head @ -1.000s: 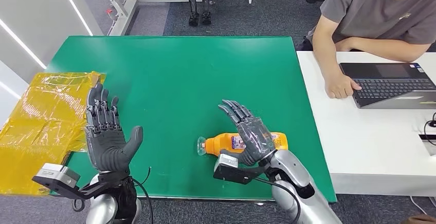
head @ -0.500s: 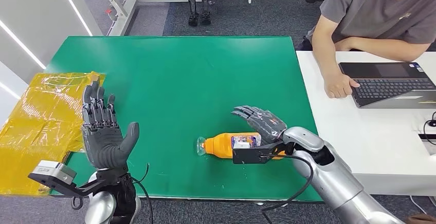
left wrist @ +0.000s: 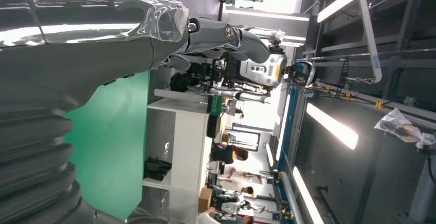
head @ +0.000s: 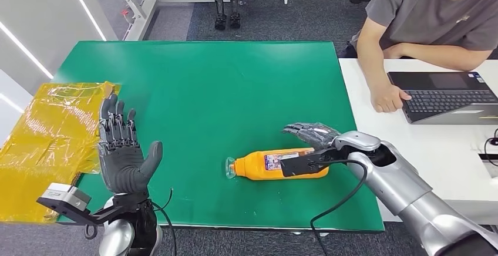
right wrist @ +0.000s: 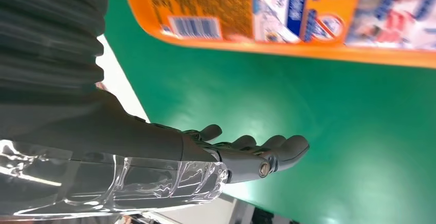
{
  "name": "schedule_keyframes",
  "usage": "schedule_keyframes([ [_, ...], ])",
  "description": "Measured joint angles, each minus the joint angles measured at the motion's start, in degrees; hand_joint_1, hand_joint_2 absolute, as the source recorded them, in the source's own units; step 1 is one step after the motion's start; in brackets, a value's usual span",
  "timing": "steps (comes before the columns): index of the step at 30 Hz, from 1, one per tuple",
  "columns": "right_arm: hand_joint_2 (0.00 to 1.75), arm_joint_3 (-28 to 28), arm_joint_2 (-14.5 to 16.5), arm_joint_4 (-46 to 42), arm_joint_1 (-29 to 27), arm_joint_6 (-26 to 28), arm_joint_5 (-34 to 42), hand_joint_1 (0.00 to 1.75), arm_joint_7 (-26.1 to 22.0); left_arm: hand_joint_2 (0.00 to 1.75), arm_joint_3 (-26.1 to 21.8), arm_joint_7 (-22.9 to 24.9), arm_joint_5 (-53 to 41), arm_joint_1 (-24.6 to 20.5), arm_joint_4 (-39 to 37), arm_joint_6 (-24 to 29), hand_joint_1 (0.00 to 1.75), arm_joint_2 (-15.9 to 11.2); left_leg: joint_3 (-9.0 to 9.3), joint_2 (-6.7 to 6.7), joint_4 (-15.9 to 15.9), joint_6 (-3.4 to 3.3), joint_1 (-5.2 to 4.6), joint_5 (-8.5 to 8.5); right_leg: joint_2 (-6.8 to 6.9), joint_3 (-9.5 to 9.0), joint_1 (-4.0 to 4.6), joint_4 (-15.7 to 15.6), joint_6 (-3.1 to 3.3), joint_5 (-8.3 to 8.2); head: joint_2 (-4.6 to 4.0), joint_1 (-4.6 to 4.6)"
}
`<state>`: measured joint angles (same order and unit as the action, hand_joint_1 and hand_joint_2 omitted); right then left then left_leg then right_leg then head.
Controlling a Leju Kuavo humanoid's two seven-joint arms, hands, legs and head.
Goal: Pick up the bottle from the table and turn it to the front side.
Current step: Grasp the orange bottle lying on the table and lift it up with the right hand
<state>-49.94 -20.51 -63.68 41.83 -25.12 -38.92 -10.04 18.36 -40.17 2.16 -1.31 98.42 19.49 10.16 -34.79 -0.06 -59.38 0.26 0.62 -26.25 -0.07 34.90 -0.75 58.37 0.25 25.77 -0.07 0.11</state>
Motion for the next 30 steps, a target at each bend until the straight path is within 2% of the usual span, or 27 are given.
schedule_keyframes([
  [10, 1.75, -5.11, -0.10, 4.89, 3.04, -0.34, 1.88, 0.00, -0.45, 1.75, 0.00, 0.00, 0.07, 0.04, -0.30, 0.59, 0.00, -0.07, 0.00, -0.01, 0.00, 0.00, 0.00, 0.00, 0.00, 0.00, 0.00, 0.01, 0.01, -0.01, 0.00, 0.00],
  [30, 1.75, -10.87, 0.84, 10.03, 6.38, 1.81, 5.13, 0.00, -1.26, 1.75, -0.01, 0.00, 0.62, -0.11, -0.76, 1.45, 0.00, -0.20, -0.01, -0.02, 0.00, 0.00, 0.00, 0.00, 0.01, 0.00, 0.00, 0.01, 0.00, 0.00, 0.00, 0.00],
])
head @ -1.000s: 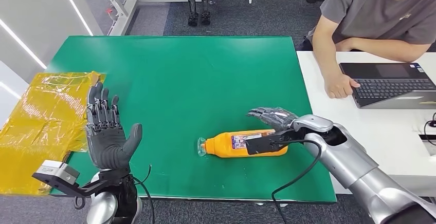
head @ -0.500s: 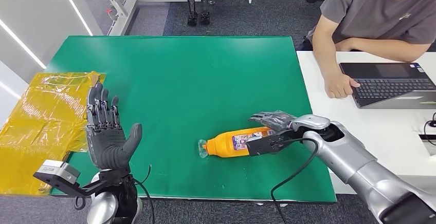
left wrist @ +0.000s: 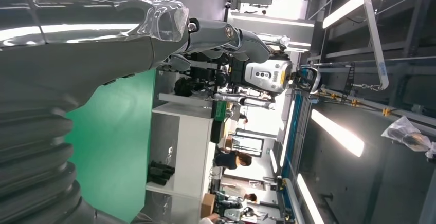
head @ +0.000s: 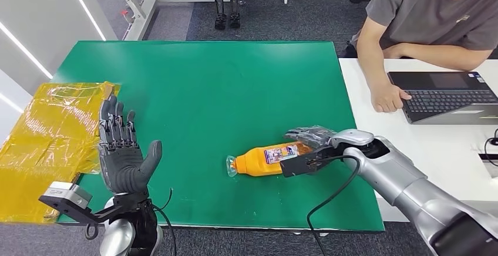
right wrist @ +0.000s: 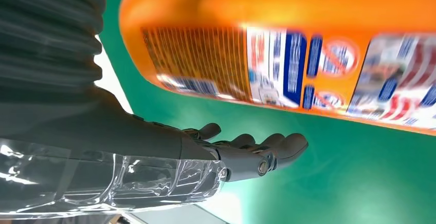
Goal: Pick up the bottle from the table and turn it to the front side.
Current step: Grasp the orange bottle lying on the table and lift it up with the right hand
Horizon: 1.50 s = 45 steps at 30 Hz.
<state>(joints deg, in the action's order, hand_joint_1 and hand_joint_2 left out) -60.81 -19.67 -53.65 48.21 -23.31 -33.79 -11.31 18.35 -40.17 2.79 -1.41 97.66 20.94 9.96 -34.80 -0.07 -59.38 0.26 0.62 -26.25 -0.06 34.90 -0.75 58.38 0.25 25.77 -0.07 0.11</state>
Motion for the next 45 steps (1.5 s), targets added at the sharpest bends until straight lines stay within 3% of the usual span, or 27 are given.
schedule_keyframes([
  [21, 1.75, 0.11, -2.47, -0.29, -6.27, 6.58, 1.35, 0.03, 2.68, 1.75, -0.01, 0.00, 0.29, 0.29, -0.11, -0.97, 0.00, 0.05, 0.07, 0.01, -0.01, 0.00, 0.00, 0.00, 0.00, -0.05, 0.00, -0.03, -0.01, 0.00, 0.00, -0.01],
  [25, 1.75, 0.97, -2.97, -1.49, -7.85, 9.26, 0.74, 1.74, 3.07, 1.75, -0.02, 0.00, 0.03, 0.35, -0.11, -1.00, 0.00, 0.11, 0.12, 0.01, -0.01, 0.00, 0.00, 0.00, -0.01, -0.12, 0.00, -0.03, -0.01, 0.00, 0.00, -0.01],
  [35, 1.75, 4.07, -2.62, -3.05, -10.61, 14.68, -0.59, 1.75, 1.78, 1.75, -0.02, 0.00, -0.58, 1.16, 0.21, -0.92, 0.00, 0.22, 0.17, 0.01, -0.01, -0.02, 0.01, -0.01, -0.01, -0.19, 0.00, -0.01, 0.00, 0.00, 0.00, -0.01],
  [45, 1.75, 9.84, 1.36, -3.07, -12.99, 23.56, 2.40, 1.75, -0.72, 1.75, -0.10, 0.00, -1.19, 1.48, 1.33, -0.46, 0.00, 0.31, 0.13, 0.00, 0.00, -0.01, 0.01, -0.01, 0.01, -0.17, 0.01, 0.00, -0.01, 0.02, 0.00, -0.01],
])
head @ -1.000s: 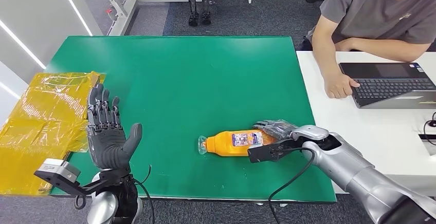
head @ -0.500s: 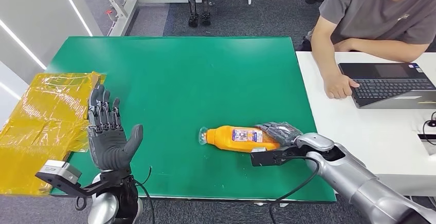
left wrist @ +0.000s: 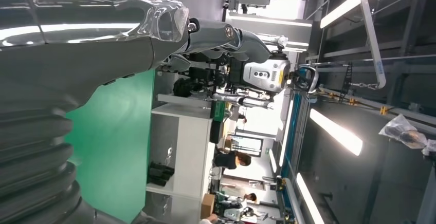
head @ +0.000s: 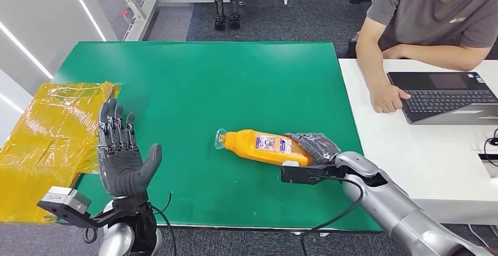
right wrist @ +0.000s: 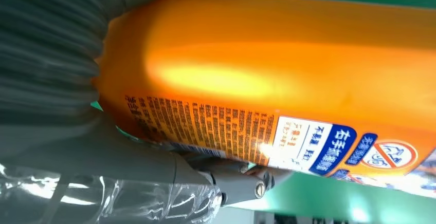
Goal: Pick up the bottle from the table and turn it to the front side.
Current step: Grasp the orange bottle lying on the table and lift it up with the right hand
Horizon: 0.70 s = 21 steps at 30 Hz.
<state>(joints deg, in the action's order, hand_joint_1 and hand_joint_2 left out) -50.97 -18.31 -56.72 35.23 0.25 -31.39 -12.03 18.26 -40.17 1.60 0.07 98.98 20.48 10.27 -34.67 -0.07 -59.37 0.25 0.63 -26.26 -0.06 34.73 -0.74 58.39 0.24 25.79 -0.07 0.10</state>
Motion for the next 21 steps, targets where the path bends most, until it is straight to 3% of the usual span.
schedule_keyframes([
  [7, 1.75, 4.75, 3.28, -0.20, -2.03, 3.12, 3.63, 1.75, -1.15, 1.75, -0.03, 0.00, -0.20, 0.59, 0.31, 0.24, 0.00, 0.01, -0.01, -0.04, 0.00, 0.00, 0.00, 0.00, 0.05, 0.00, 0.00, -0.01, -0.02, 0.01, 0.00, 0.00],
  [14, 1.75, 11.02, 6.61, -3.80, -5.88, 12.05, 7.69, 1.75, -6.88, 1.75, 0.12, 0.00, -0.05, -0.06, -0.96, 0.04, 0.00, -0.02, 0.00, -0.02, -0.01, 0.00, 0.00, 0.00, 0.02, 0.04, 0.00, -0.02, -0.02, 0.01, 0.00, 0.00],
  [21, 1.75, 14.22, 10.03, -10.65, -11.67, 21.86, 8.49, 1.75, -13.73, 1.75, 2.14, 0.03, 0.76, -4.81, -5.97, -4.27, 0.00, -0.07, -0.02, -0.05, 0.00, 0.00, 0.00, 0.00, 0.05, 0.06, 0.00, -0.01, -0.01, 0.02, 0.00, 0.01],
])
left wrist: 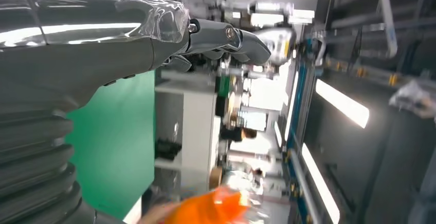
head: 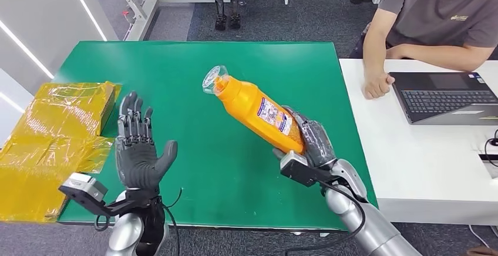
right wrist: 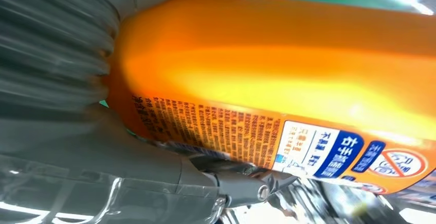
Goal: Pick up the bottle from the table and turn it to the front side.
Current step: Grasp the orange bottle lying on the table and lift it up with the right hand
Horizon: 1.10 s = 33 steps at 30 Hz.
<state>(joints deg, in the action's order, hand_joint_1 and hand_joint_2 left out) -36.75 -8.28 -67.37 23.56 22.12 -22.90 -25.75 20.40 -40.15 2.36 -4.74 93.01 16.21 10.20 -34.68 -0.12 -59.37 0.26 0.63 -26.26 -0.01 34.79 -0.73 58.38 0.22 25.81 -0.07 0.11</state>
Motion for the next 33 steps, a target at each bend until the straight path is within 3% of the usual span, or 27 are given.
schedule_keyframes([
  [5, 1.75, 1.12, 2.78, -3.79, -3.62, 5.75, -0.14, 1.75, -4.34, 1.75, 2.56, 1.07, 1.06, -3.96, -4.61, -5.88, 0.00, -0.02, 0.00, 0.05, 0.00, 0.01, -0.01, 0.00, -0.07, 0.01, -0.01, 0.00, 0.00, 0.00, 0.00, -0.01],
  [13, 1.75, 1.75, 5.05, -5.23, -4.89, 3.55, -2.43, 1.75, -4.39, 1.75, 4.21, 3.20, 7.42, -6.50, -7.78, -14.25, 0.00, 0.62, -0.01, 0.05, 0.00, 0.00, -0.01, 0.00, -0.07, 0.01, -0.01, 0.00, 0.00, -0.01, 0.00, -0.01],
  [17, 1.75, 1.75, 5.22, -5.21, -4.88, 3.14, -2.74, 1.75, -4.15, 1.75, 4.34, 3.31, 7.70, -6.65, -8.00, -14.69, 0.00, 0.70, -0.01, 0.04, 0.00, 0.00, -0.01, 0.00, -0.06, 0.01, -0.01, 0.00, 0.00, -0.01, 0.00, 0.00],
  [22, 1.75, 1.76, 6.54, -4.59, -4.86, -3.23, -5.33, 1.75, -1.28, 1.75, 5.08, 3.95, 7.88, -7.86, -9.79, -16.40, 0.00, 1.19, -0.01, 0.04, 0.00, 0.00, 0.00, 0.00, -0.06, 0.01, -0.01, 0.00, 0.00, -0.01, 0.00, 0.00],
  [33, 1.75, 1.73, 7.88, -4.28, -5.16, -6.78, -7.85, 1.75, -0.12, 1.75, 5.00, 4.54, 7.46, -8.76, -11.33, -17.47, 0.00, 1.75, -0.02, 0.04, 0.00, 0.00, -0.01, 0.00, -0.06, 0.02, -0.01, 0.00, 0.00, 0.00, 0.00, 0.00],
])
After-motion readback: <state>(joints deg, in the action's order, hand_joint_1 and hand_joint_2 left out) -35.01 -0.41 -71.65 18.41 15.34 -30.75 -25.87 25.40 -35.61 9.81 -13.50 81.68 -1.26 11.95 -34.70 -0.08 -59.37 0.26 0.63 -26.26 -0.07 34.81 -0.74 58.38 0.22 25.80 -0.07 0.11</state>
